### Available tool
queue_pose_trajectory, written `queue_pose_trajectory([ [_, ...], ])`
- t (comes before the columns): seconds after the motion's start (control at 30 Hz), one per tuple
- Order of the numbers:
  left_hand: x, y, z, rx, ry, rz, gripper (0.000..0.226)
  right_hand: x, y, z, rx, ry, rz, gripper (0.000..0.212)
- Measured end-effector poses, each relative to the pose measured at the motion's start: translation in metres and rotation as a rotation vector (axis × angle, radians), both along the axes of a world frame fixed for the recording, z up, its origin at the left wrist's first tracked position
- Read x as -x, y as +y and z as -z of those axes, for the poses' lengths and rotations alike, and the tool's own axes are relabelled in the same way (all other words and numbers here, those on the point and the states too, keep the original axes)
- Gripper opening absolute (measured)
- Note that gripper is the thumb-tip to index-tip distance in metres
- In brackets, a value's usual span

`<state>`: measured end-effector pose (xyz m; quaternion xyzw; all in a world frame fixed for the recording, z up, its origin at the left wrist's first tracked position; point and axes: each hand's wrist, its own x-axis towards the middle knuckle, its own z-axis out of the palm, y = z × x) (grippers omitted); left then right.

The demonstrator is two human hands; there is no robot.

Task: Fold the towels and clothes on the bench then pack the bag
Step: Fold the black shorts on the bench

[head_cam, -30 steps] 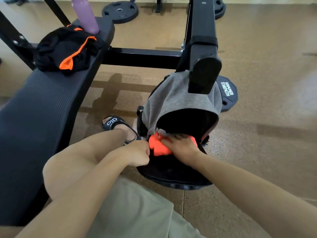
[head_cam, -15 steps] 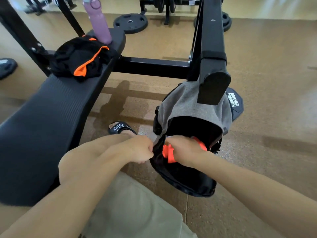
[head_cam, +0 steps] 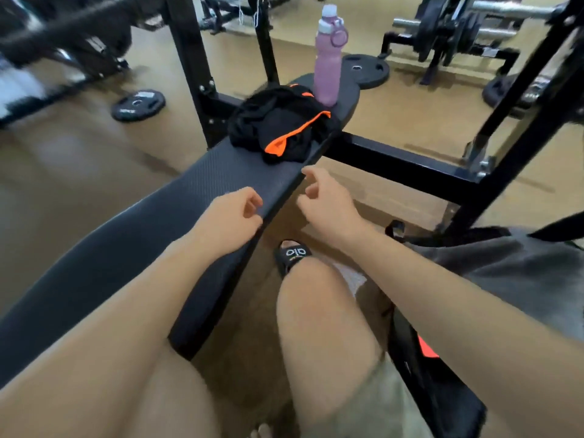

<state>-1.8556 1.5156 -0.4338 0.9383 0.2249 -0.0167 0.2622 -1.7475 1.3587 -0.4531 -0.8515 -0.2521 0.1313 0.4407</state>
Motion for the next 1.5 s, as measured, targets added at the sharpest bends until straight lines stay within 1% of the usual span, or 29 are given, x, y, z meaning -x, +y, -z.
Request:
queue_pose_trajectory([
  [0.07, -0.001, 0.021, 0.015, 0.051, 0.004, -0.040, 0.045, -0.025, 0.044, 0.012, 0.069, -0.047, -0.068, 0.062],
  [0.13, -0.007, 0.036, 0.025, 0.113, 0.000, -0.059, 0.058, -0.048, 0.087, 0.029, 0.190, -0.092, -0.113, 0.070],
  [0.23, -0.017, 0.059, 0.036, 0.197, 0.024, -0.052, 0.065, -0.074, 0.138, 0.054, 0.455, -0.231, -0.108, 0.072],
  [0.3, -0.015, 0.076, 0.046, 0.256, 0.042, -0.095, 0.067, -0.090, 0.164, 0.069, 0.540, -0.332, -0.075, 0.074],
  [0.4, -0.004, 0.098, 0.060, 0.310, 0.080, -0.206, 0.072, -0.109, 0.188, 0.088, 0.608, -0.324, -0.043, 0.075],
  [0.43, -0.001, 0.102, 0.062, 0.326, 0.076, -0.239, 0.072, -0.111, 0.191, 0.093, 0.620, -0.320, -0.030, 0.073],
  [0.5, 0.002, 0.108, 0.064, 0.373, 0.035, -0.283, 0.071, -0.111, 0.190, 0.098, 0.610, -0.387, -0.002, 0.064],
  [0.57, 0.004, 0.111, 0.062, 0.413, -0.004, -0.313, 0.071, -0.105, 0.191, 0.094, 0.536, -0.460, -0.005, 0.047],
  [0.6, 0.004, 0.112, 0.061, 0.426, -0.019, -0.326, 0.072, -0.098, 0.193, 0.088, 0.478, -0.464, -0.024, 0.037],
  [0.67, 0.007, 0.111, 0.057, 0.444, -0.037, -0.342, 0.076, -0.075, 0.197, 0.073, 0.355, -0.363, -0.095, 0.028],
  [0.73, 0.014, 0.112, 0.052, 0.448, -0.056, -0.332, 0.084, -0.044, 0.198, 0.056, 0.257, -0.172, -0.195, 0.027],
  [0.8, 0.028, 0.113, 0.047, 0.450, -0.030, -0.303, 0.096, -0.011, 0.192, 0.041, 0.164, 0.049, -0.282, 0.025],
  [0.83, 0.035, 0.114, 0.044, 0.452, -0.007, -0.294, 0.097, 0.004, 0.187, 0.033, 0.112, 0.173, -0.309, 0.027],
  [0.87, 0.043, 0.116, 0.044, 0.451, 0.011, -0.290, 0.090, 0.020, 0.181, 0.025, 0.063, 0.297, -0.322, 0.034],
  [0.9, 0.051, 0.115, 0.041, 0.455, 0.022, -0.289, 0.077, 0.035, 0.174, 0.017, 0.022, 0.388, -0.331, 0.041],
  [0.97, 0.068, 0.114, 0.034, 0.468, 0.012, -0.280, 0.050, 0.063, 0.160, 0.009, -0.048, 0.473, -0.358, 0.046],
  [1.0, 0.076, 0.112, 0.030, 0.476, 0.002, -0.275, 0.041, 0.075, 0.153, 0.008, -0.095, 0.502, -0.367, 0.047],
  [1.1, 0.098, 0.101, 0.015, 0.508, -0.025, -0.260, 0.024, 0.100, 0.135, 0.008, -0.244, 0.534, -0.383, 0.051],
  [1.2, 0.113, 0.095, 0.005, 0.494, -0.032, -0.271, 0.016, 0.110, 0.126, 0.013, -0.381, 0.557, -0.348, 0.060],
  [1.23, 0.118, 0.095, 0.002, 0.486, -0.029, -0.299, 0.015, 0.113, 0.124, 0.016, -0.411, 0.537, -0.331, 0.061],
  [1.3, 0.132, 0.099, 0.001, 0.468, -0.014, -0.377, 0.010, 0.114, 0.121, 0.025, -0.360, 0.366, -0.288, 0.058],
  [1.37, 0.149, 0.105, 0.002, 0.491, -0.008, -0.461, 0.014, 0.112, 0.117, 0.032, -0.200, 0.156, -0.249, 0.056],
  [1.43, 0.168, 0.109, 0.005, 0.559, 0.001, -0.547, 0.016, 0.109, 0.115, 0.036, -0.023, 0.010, -0.283, 0.067],
  [1.5, 0.188, 0.113, 0.009, 0.581, 0.100, -0.590, 0.018, 0.110, 0.116, 0.041, 0.186, -0.171, -0.361, 0.075],
])
